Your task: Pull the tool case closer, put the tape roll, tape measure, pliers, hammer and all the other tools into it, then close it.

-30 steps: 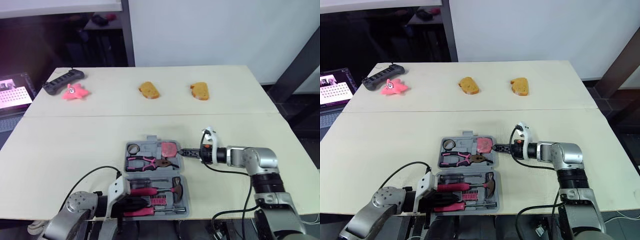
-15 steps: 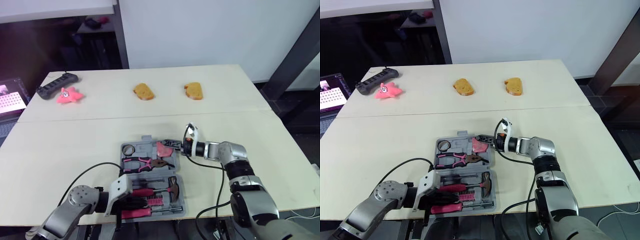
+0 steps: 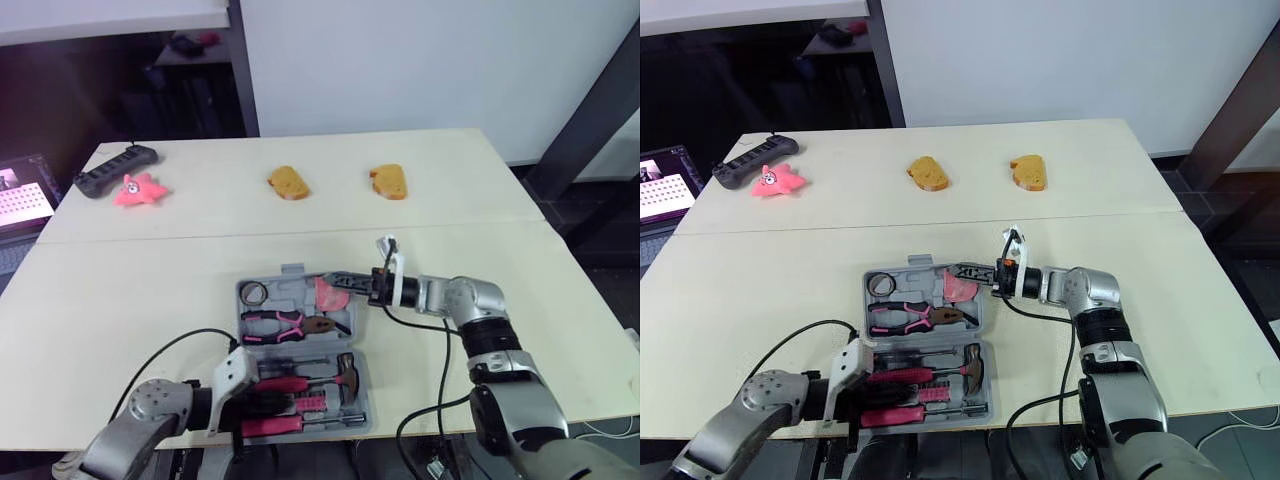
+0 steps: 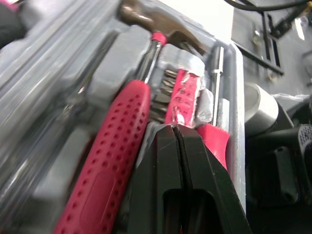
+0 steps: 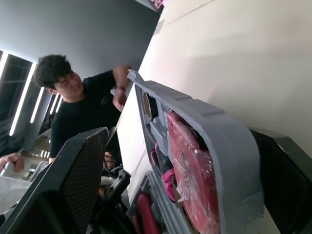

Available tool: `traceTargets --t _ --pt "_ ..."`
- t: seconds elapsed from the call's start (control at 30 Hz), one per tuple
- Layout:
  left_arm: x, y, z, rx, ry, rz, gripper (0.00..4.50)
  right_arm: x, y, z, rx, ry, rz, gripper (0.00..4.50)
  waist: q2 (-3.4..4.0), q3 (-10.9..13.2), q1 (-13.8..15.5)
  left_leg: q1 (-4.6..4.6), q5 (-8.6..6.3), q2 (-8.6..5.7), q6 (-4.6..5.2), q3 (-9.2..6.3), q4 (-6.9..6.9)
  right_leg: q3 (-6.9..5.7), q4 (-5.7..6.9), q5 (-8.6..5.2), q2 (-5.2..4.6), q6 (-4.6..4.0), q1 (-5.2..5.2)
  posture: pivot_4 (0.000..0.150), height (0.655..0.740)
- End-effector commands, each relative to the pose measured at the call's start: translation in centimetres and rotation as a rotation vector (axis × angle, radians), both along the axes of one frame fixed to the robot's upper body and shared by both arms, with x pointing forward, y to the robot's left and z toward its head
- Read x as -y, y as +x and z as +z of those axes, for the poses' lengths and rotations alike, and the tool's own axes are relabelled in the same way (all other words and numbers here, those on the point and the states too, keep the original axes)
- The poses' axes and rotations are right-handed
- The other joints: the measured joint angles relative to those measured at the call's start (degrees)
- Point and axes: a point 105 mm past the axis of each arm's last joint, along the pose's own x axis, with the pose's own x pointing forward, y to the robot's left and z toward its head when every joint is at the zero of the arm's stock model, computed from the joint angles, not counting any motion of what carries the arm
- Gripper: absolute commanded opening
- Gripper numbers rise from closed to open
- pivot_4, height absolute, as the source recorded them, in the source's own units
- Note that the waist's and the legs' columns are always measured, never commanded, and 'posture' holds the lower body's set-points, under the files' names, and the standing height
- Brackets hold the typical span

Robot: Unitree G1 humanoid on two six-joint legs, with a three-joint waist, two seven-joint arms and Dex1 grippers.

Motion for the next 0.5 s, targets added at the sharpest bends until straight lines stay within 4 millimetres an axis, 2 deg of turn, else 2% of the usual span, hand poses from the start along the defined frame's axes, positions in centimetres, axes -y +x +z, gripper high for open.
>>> traceTargets --t 0.03,0.13,0.27,0.4,0.5 --pt "-2.3 0.8 2.6 0.058 -0.006 0.08 0.0 -0.2 -0.5 3.0 0.09 0.077 0.054 4.46 -0.03 0.03 -0.01 -0.06 0.0 0.01 0.0 0.0 0.0 0.0 0.01 0.0 0.01 0.0 -0.07 0.15 0.74" --pt "-4.5 0.8 4.0 0.064 0.0 0.127 0.0 -0.2 -0.6 3.4 0.108 0.081 0.061 4.46 -0.02 0.04 -0.03 -0.24 0.0 0.01 0.0 0.0 0.0 0.0 -0.01 0.0 0.0 0.0 -0.22 0.15 0.74" --pt "-8.0 0.3 6.3 0.055 -0.025 0.225 0.0 -0.8 -2.1 3.9 0.159 0.065 0.137 4.46 -0.02 0.05 0.04 -0.78 0.0 0.01 0.0 0.0 0.01 -0.03 0.0 0.01 -0.01 0.01 -0.75 0.15 0.74" --pt "-9.1 -1.6 7.7 0.003 -0.051 0.234 0.0 -0.7 -4.5 4.7 0.206 0.065 0.221 4.46 -0.02 0.06 0.19 -0.83 0.0 0.01 -0.01 0.0 -0.07 -0.04 -0.06 -0.08 -0.04 0.0 -0.78 0.15 0.74" --pt "-10.2 -1.8 8.0 0.003 -0.02 0.247 0.0 -0.4 -6.6 5.5 0.252 0.06 0.282 4.46 -0.02 0.07 0.35 -0.83 -0.01 0.01 -0.01 0.02 -0.11 -0.05 -0.09 -0.12 -0.05 -0.02 -0.77 0.15 0.74"
